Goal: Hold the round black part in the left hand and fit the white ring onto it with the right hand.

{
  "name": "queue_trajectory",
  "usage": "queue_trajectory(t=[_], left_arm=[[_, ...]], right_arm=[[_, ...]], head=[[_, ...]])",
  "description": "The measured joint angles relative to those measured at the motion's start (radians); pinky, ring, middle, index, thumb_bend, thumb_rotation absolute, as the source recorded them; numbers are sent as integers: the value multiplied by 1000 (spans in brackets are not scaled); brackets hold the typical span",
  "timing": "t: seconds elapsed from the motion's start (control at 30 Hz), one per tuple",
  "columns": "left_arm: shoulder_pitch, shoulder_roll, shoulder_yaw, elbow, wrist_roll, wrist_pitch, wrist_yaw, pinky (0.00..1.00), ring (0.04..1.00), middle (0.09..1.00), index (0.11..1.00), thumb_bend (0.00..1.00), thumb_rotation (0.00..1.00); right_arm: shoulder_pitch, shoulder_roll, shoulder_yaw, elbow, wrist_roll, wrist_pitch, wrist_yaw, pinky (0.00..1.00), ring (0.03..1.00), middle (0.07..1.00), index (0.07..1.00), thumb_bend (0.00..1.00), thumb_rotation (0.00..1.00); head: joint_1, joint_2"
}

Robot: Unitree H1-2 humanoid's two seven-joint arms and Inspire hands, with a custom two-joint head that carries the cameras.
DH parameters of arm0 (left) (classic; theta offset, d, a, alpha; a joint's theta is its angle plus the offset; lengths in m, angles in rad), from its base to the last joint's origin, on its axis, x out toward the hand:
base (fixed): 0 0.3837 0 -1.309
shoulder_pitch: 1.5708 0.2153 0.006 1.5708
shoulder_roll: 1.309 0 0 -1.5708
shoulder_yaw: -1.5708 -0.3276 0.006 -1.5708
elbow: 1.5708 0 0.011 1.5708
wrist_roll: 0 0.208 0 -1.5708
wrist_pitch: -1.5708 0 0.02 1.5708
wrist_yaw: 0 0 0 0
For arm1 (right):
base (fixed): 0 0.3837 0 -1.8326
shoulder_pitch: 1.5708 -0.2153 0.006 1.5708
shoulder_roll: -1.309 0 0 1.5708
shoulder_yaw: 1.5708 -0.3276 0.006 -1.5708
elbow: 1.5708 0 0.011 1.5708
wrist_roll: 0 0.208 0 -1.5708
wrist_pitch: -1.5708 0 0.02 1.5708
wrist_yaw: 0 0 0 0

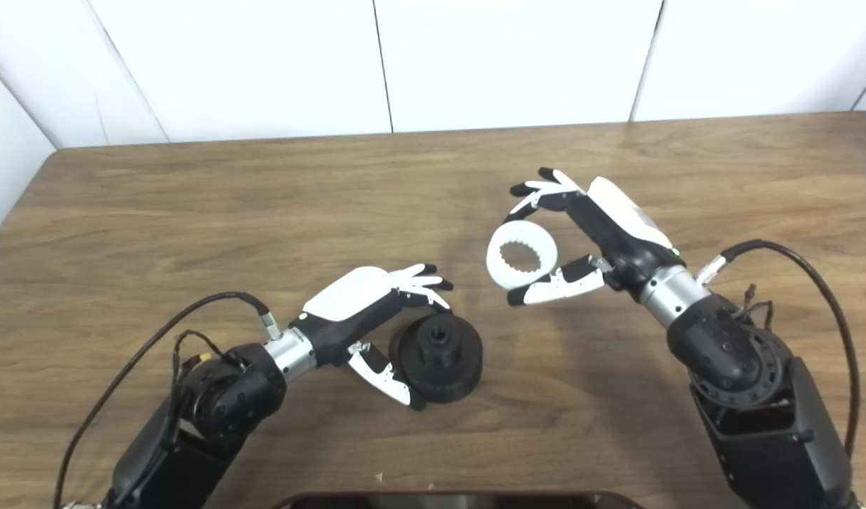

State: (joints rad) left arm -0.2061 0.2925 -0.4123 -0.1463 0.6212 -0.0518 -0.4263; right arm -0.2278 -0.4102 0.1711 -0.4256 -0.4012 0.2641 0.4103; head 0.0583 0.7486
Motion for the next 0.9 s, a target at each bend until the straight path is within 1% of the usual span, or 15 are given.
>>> queue_trajectory(t=[0.17, 0.23, 0.43, 0.57, 0.73, 0.9], left_arm=[[1, 1, -1, -1, 0, 0, 1, 905, 980, 910, 650, 889, 247], [2, 1, -1, -1, 0, 0, 2, 874, 982, 911, 648, 893, 237], [4, 2, -6, -21, 8, 8, -10, 923, 988, 912, 651, 887, 235], [7, 2, -6, -21, 4, 8, -10, 908, 987, 913, 650, 886, 228], [7, 2, -7, -21, 4, 8, -12, 914, 988, 915, 653, 886, 234], [7, 2, -7, -22, 3, 9, -14, 906, 985, 913, 652, 887, 239]], right_arm=[[4, -13, 12, -53, -18, 2, 25, 918, 985, 852, 491, 520, 154], [4, -14, 14, -65, -19, 3, 33, 926, 987, 853, 491, 520, 153], [14, -13, 33, -97, -21, 2, 57, 925, 986, 857, 491, 519, 157], [19, -13, 48, -108, -27, 6, 79, 929, 986, 858, 491, 519, 157], [19, -5, 56, -111, -40, 15, 93, 937, 991, 861, 491, 520, 157], [19, 20, 64, -110, -40, 19, 97, 951, 994, 859, 490, 521, 154]], head=[[3, 2], [3, 6], [0, 9], [2, 11], [0, 12], [0, 12]])
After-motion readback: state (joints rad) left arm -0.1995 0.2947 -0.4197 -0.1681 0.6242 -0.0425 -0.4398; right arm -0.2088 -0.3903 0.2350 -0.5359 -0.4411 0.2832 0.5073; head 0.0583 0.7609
